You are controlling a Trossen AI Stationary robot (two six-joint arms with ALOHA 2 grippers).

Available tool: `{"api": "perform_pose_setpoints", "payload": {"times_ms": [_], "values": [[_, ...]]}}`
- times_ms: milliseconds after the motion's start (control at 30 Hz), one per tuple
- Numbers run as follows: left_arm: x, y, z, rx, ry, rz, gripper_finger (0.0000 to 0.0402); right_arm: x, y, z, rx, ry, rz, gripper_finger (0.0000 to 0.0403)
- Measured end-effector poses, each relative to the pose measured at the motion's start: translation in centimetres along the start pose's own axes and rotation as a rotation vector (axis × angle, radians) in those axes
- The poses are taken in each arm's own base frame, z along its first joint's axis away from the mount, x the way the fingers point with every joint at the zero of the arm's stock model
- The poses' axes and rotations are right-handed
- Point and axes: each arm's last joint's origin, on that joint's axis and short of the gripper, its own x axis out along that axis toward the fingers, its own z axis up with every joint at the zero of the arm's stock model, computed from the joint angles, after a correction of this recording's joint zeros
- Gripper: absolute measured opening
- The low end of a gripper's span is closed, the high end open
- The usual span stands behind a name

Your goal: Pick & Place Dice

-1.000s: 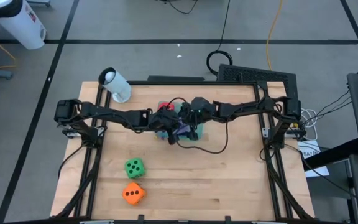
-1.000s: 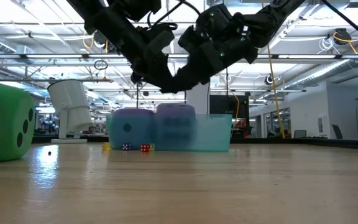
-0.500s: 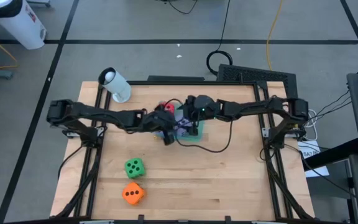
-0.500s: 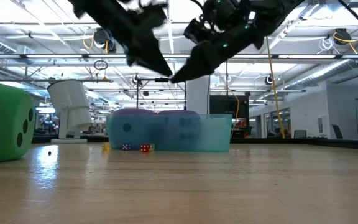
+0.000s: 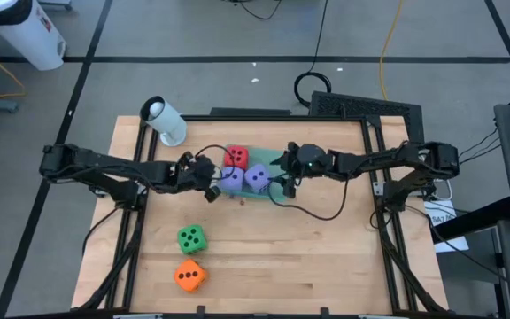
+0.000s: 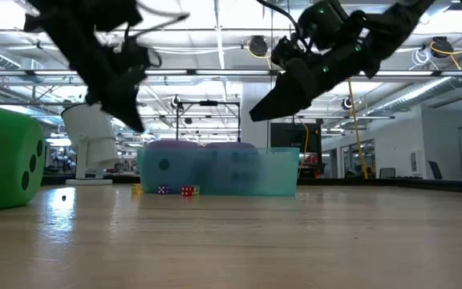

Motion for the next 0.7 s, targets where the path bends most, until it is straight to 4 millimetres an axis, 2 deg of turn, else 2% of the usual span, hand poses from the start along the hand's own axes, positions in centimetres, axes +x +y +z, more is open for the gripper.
{"api": "perform_pose_setpoints", "payload": {"times_ms": [67,200,267,500,700], "values": [[0.8,0.7,-1.3,-0.042,0.037,0.028,0.0001,0.0,0.1,-0.6,0.045,-0.021,0.001,0.0179],[1.6,1.2,-2.6,-0.090,0.070,0.014,0.0002,-0.1,0.1,-1.1,0.092,-0.012,0.002,0.0050],[2.0,1.4,-2.8,-0.099,0.087,-0.020,0.0001,-0.1,0.1,-1.1,0.102,-0.012,0.002,0.0013],[2.8,1.0,-2.2,-0.091,0.059,-0.120,0.0002,0.3,0.0,-2.4,0.176,0.083,-0.053,0.0003],[4.0,0.5,-2.7,-0.075,0.109,-0.142,0.0002,0.7,-0.2,-3.1,0.202,0.125,-0.074,0.0001]]}}
